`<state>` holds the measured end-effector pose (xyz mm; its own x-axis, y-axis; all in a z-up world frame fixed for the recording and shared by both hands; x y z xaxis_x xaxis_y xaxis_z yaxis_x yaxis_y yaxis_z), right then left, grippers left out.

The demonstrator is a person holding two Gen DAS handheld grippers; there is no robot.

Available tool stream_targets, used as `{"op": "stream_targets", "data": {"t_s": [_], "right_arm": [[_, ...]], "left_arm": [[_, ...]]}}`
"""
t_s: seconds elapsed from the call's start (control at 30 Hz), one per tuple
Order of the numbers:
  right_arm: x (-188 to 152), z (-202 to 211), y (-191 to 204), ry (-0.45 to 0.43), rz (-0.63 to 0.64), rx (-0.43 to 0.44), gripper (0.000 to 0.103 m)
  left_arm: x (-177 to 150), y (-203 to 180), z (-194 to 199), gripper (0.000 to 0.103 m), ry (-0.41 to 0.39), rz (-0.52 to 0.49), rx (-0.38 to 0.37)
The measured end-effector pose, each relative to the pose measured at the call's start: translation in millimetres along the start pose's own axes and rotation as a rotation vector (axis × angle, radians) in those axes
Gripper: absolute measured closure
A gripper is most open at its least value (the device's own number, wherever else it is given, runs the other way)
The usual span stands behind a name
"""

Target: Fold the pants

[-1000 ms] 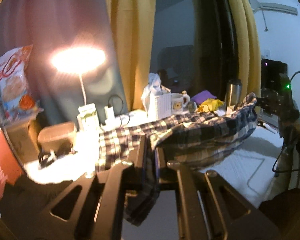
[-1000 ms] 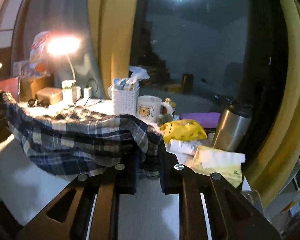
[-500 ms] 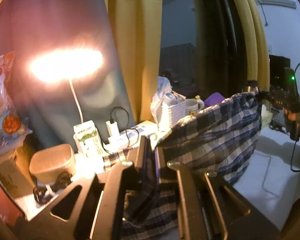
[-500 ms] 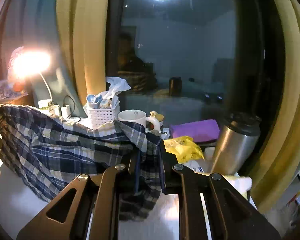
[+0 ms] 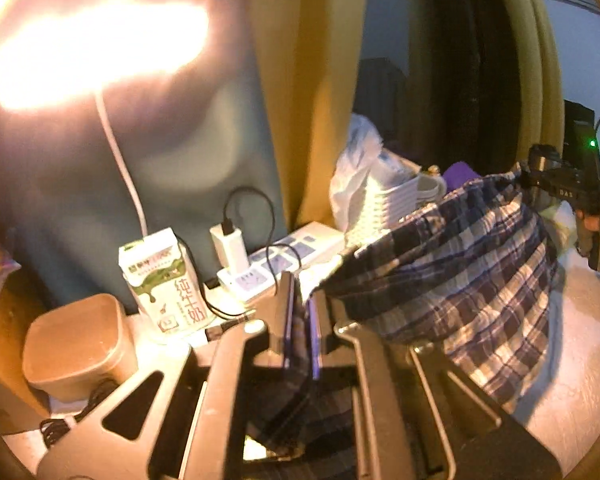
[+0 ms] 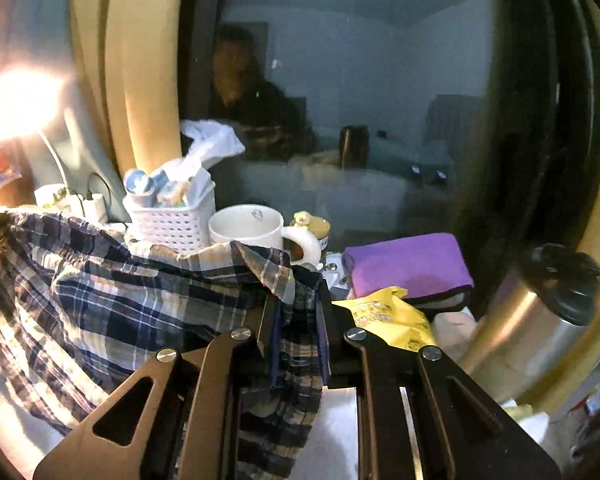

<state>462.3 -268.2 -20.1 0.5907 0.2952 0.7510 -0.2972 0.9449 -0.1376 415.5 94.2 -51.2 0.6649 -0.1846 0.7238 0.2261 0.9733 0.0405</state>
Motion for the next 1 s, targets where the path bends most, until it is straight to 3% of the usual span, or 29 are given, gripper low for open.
{"op": "stream_targets", "data": {"t_s": [0.3, 0.5, 0.57, 0.63, 0.83, 1.0], "right_arm": [[5.6, -57.4, 7.2, 0.072, 0.028, -0.023, 0.087], [-1.2, -82.1, 13.6, 0.111, 0.057, -0.053, 0.087], [-3.7, -87.4, 13.2, 0.124, 0.059, -0.059, 0.087], [-5.8, -90.4, 11.3, 0.132, 0.056, -0.068, 0.087], [-10.5, -94.4, 10.3, 0.147, 0.042, -0.063, 0.086], [-12.4, -90.3, 11.4, 0.149, 0.043, -0.081, 0.077]], "left_arm": [[-8.4, 36.0, -76.3, 0.094, 0.14, 0.08, -0.011], [-16.6, 55.6, -101.7, 0.083, 0.203, 0.127, -0.007], [-16.8, 63.1, -99.6, 0.062, 0.205, 0.149, -0.007], [-14.6, 74.8, -90.1, 0.057, 0.176, 0.173, 0.016], [-20.5, 99.1, -58.1, 0.054, 0.168, 0.218, 0.08], [-36.5, 83.1, -45.0, 0.054, 0.208, 0.199, 0.059]]}}
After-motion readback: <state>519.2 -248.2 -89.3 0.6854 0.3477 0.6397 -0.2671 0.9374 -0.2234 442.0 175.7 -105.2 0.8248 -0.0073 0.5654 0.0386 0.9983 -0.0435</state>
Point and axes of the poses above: each gripper's, at about its wrist camera, not at the fingertips, and z roughly against the way its jaws point, y to its left, x to its top, the point moved 10 cm from there along -z, roughly the way its jaws point, and after that the axes turned 14 degrees about y, right-handed, at the moved point
